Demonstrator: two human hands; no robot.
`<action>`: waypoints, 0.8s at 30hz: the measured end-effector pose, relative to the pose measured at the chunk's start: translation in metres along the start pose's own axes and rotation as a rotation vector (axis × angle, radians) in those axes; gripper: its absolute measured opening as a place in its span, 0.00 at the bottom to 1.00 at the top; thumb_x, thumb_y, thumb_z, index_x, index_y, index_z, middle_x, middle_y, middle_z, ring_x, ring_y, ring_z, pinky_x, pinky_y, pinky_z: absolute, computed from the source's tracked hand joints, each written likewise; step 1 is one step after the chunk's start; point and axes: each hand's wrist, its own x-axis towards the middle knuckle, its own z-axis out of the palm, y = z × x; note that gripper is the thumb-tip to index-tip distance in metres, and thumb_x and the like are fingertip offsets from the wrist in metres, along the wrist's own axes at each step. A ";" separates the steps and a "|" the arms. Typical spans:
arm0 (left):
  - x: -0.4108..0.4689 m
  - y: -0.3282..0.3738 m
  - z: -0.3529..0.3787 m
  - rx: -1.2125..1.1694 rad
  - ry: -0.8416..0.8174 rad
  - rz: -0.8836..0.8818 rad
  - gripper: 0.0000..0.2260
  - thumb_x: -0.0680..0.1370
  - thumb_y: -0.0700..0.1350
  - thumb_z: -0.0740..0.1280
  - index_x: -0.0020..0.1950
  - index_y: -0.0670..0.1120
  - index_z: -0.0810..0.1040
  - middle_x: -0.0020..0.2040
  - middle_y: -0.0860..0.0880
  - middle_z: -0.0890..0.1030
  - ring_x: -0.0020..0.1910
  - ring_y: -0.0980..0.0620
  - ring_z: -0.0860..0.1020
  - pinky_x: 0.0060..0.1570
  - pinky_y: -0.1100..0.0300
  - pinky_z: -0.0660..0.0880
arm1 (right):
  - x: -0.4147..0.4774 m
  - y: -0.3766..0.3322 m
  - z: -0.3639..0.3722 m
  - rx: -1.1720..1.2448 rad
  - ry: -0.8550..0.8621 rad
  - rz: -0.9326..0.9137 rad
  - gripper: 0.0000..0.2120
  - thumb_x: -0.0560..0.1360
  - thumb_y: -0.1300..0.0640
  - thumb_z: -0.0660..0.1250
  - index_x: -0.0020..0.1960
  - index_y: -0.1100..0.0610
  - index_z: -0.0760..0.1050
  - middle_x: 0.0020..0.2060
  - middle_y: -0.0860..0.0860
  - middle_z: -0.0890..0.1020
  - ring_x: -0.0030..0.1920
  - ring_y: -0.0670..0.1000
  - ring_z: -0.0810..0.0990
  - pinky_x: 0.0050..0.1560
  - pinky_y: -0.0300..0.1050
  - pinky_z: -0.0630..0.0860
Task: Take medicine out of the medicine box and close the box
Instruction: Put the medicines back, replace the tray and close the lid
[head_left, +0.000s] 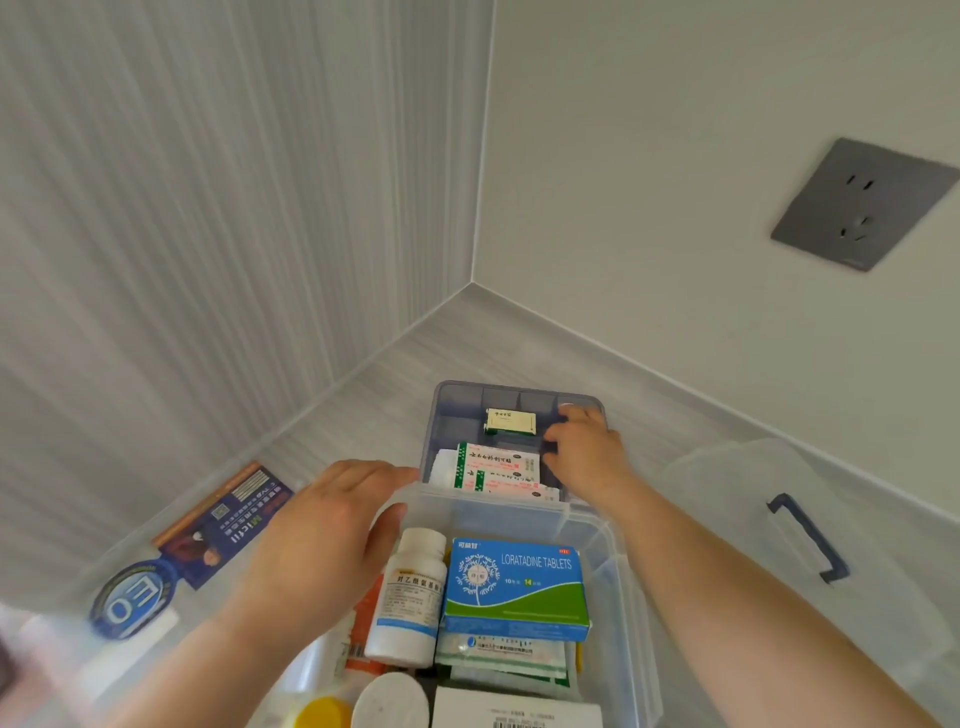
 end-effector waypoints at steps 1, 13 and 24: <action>-0.001 0.000 0.001 -0.016 -0.005 -0.011 0.13 0.65 0.35 0.74 0.48 0.44 0.81 0.41 0.45 0.85 0.39 0.45 0.83 0.30 0.55 0.79 | -0.002 0.003 -0.003 0.005 0.007 0.002 0.14 0.75 0.57 0.59 0.60 0.56 0.74 0.70 0.54 0.64 0.70 0.56 0.58 0.65 0.53 0.63; 0.002 -0.007 0.003 -0.466 0.066 -0.272 0.12 0.78 0.43 0.59 0.59 0.47 0.75 0.61 0.48 0.77 0.58 0.51 0.73 0.54 0.61 0.66 | -0.073 0.006 -0.115 0.206 0.267 0.091 0.15 0.72 0.58 0.66 0.58 0.57 0.76 0.68 0.56 0.66 0.70 0.56 0.58 0.68 0.49 0.59; -0.073 -0.024 -0.012 -1.081 0.067 -0.666 0.15 0.79 0.46 0.58 0.64 0.44 0.70 0.63 0.42 0.74 0.63 0.43 0.71 0.66 0.46 0.66 | -0.179 -0.069 -0.091 0.175 0.156 -0.109 0.15 0.70 0.56 0.67 0.57 0.56 0.77 0.69 0.51 0.66 0.69 0.51 0.59 0.68 0.43 0.59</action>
